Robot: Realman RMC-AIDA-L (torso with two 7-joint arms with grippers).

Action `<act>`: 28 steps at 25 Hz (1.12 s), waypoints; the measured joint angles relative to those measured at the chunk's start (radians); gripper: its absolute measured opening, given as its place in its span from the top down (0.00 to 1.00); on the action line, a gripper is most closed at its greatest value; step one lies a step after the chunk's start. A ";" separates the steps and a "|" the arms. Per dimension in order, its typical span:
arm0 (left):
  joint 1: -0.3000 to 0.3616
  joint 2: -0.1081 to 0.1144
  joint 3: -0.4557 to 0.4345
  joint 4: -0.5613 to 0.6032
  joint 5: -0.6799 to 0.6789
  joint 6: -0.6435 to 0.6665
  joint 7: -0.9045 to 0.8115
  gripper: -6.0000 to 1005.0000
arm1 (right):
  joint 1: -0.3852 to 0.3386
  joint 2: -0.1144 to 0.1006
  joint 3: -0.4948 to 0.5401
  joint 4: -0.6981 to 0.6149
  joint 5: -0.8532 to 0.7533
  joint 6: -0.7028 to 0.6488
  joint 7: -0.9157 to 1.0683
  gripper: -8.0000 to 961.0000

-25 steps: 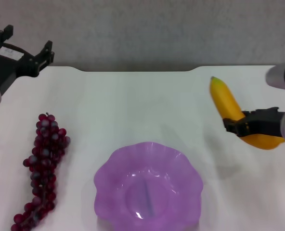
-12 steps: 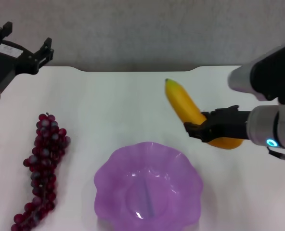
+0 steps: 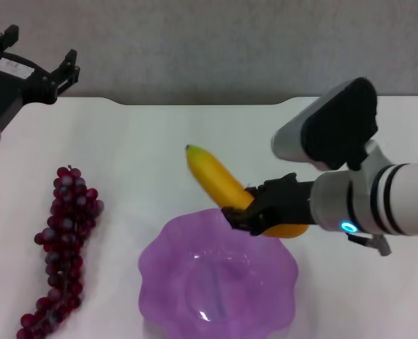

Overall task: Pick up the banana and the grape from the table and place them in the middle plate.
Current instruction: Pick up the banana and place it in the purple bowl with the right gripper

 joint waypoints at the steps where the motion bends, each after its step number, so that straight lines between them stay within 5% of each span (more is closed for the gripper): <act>1: 0.000 -0.001 0.000 0.000 0.000 0.000 0.003 0.11 | 0.005 0.000 -0.008 0.006 0.001 0.000 0.000 0.48; 28: -0.017 -0.002 -0.001 0.000 0.000 0.000 0.008 0.11 | 0.167 0.002 -0.142 0.305 0.131 -0.100 -0.023 0.48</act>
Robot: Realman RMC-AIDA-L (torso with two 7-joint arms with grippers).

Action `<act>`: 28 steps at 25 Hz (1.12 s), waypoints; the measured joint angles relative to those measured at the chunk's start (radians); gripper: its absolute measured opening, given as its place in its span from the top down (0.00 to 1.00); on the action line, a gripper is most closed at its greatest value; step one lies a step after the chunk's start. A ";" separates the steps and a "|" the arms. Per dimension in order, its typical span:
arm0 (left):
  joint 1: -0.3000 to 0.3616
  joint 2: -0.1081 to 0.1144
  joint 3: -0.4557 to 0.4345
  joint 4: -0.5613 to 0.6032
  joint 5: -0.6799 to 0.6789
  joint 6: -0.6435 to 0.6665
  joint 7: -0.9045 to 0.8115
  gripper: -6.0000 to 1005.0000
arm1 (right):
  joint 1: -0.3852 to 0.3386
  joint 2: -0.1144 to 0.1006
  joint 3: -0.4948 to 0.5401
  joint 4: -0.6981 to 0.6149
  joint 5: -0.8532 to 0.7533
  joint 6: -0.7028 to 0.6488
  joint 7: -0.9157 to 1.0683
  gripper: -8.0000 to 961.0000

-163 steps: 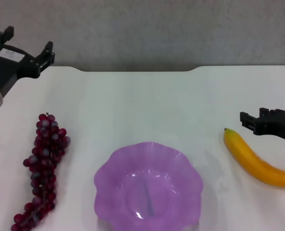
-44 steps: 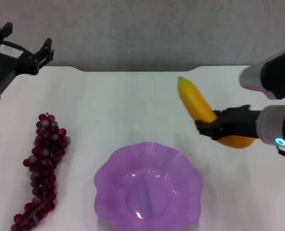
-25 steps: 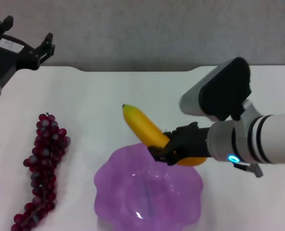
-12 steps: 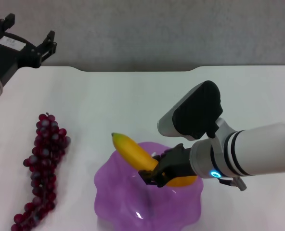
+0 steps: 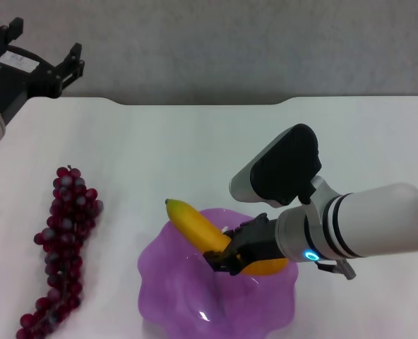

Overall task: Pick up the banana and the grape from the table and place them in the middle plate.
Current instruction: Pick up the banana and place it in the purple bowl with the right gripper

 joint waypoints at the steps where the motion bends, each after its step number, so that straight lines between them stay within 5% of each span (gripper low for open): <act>1: 0.000 0.000 0.000 0.000 0.000 0.000 0.000 0.11 | 0.005 0.000 -0.003 0.011 0.000 -0.003 -0.002 0.48; 11: -0.005 -0.001 0.002 0.000 0.000 0.000 0.000 0.11 | 0.065 0.001 -0.037 0.081 0.061 -0.014 -0.029 0.48; 28: 0.000 -0.001 0.002 0.000 -0.005 0.000 0.000 0.11 | 0.065 0.000 -0.037 0.059 0.075 -0.005 -0.031 0.44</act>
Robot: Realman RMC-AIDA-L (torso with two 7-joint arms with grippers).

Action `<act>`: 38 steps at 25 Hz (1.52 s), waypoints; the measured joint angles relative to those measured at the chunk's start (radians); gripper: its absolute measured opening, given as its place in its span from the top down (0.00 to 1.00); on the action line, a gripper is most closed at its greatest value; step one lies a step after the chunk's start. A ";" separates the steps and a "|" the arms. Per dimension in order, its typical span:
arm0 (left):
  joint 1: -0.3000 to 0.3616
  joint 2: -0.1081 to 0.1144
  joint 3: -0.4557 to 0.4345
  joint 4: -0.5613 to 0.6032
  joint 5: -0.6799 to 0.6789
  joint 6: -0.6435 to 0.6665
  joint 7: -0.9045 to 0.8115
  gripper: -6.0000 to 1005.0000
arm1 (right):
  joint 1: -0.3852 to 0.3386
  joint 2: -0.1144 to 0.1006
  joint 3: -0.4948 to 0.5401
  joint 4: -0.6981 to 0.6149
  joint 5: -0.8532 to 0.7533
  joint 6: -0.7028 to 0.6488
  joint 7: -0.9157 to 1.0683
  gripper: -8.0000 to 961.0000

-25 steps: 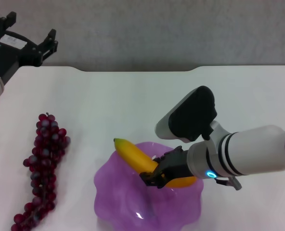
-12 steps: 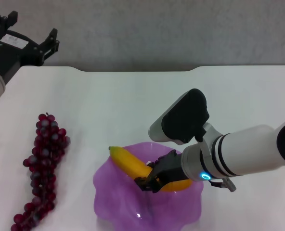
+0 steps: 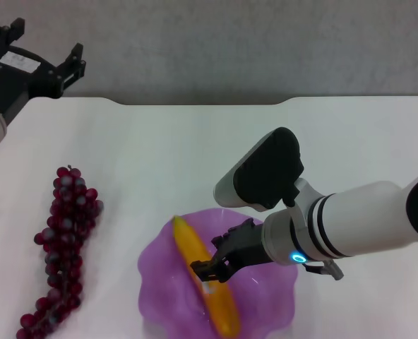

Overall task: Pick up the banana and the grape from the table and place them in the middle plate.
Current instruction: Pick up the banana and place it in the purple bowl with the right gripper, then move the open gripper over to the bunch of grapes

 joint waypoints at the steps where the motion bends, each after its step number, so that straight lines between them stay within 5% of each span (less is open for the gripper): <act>1: 0.001 0.000 0.000 0.000 0.000 0.000 0.000 0.11 | -0.002 0.000 0.000 -0.005 0.000 0.002 0.000 0.43; 17: 0.003 0.000 0.005 -0.002 -0.001 0.000 0.000 0.11 | -0.036 -0.003 0.061 -0.094 -0.009 -0.022 -0.034 0.36; 29: 0.003 -0.002 0.035 -0.003 -0.002 0.000 0.000 0.11 | -0.339 -0.001 0.335 -0.356 -0.007 -0.171 -0.169 0.36; 38: 0.005 -0.001 0.056 -0.027 -0.003 -0.016 0.000 0.11 | -0.452 0.002 0.493 -0.341 -0.003 -0.272 -0.169 0.36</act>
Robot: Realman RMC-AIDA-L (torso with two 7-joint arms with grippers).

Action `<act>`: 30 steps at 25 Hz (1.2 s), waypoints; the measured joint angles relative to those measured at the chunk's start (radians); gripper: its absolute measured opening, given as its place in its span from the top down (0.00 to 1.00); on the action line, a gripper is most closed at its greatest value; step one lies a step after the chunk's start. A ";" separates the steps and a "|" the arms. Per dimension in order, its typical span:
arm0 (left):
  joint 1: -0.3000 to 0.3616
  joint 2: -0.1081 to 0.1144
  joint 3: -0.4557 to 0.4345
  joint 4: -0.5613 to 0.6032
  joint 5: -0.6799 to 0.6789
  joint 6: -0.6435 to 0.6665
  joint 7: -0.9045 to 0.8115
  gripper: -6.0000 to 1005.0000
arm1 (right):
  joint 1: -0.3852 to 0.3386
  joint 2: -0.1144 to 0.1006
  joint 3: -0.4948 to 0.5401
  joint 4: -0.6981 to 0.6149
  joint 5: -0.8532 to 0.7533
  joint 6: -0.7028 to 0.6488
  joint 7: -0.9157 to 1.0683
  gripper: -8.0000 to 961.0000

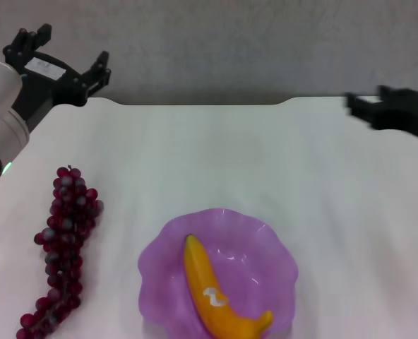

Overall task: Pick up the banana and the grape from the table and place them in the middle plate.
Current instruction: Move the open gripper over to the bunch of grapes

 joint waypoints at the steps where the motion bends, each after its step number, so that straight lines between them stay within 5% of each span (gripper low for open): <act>1: 0.000 0.000 0.001 -0.001 0.000 -0.003 0.000 0.11 | -0.015 0.001 0.017 0.008 0.000 -0.019 0.001 0.36; 12: -0.002 -0.001 -0.007 -0.050 0.000 -0.118 0.000 0.11 | -0.069 0.002 0.141 0.105 0.003 -0.080 0.020 0.37; 20: -0.018 -0.005 -0.058 -0.111 -0.002 -0.324 -0.031 0.11 | -0.074 0.002 0.154 0.131 0.003 -0.082 0.025 0.37; 30: -0.146 -0.005 -0.158 -0.115 0.008 -0.679 -0.139 0.11 | -0.077 0.002 0.157 0.134 0.003 -0.078 0.027 0.37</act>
